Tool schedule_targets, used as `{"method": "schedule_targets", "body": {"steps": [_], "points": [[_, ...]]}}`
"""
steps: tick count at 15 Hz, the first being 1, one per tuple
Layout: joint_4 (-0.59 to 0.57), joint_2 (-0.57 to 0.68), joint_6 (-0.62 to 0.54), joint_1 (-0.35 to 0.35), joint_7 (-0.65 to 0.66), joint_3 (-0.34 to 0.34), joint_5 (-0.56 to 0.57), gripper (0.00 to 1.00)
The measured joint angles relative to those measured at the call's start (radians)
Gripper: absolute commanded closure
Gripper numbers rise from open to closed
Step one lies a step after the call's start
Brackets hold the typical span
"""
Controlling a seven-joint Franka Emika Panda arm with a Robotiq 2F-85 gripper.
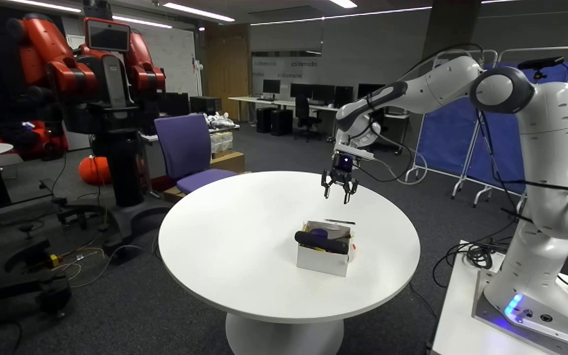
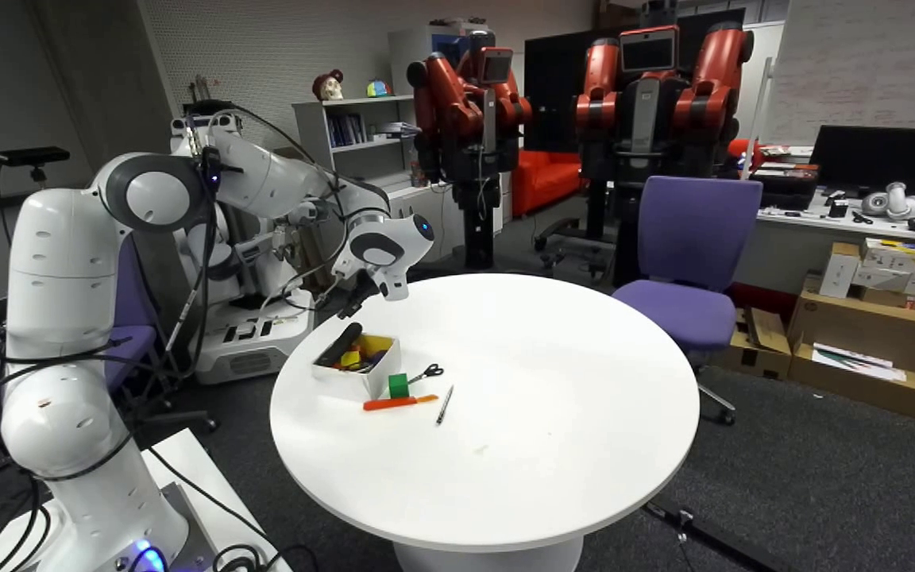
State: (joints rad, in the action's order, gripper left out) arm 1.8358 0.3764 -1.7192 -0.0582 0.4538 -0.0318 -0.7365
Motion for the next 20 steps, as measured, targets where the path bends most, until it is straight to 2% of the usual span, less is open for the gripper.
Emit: {"method": "schedule_targets", "body": {"steps": [4,8,12,17,20], "points": [[-0.025,-0.043,-0.004,0.014,0.049,-0.015,0.088,0.00],[-0.025,-0.099,-0.038,0.025,0.127,-0.044,0.309,0.00],[0.011,-0.109,-0.177,0.025,0.150,-0.072,0.460,0.00],[0.083,-0.086,-0.467,0.017,0.165,-0.104,0.493,0.00],[0.084,-0.076,-0.532,0.009,0.176,-0.103,0.416,0.00]]}}
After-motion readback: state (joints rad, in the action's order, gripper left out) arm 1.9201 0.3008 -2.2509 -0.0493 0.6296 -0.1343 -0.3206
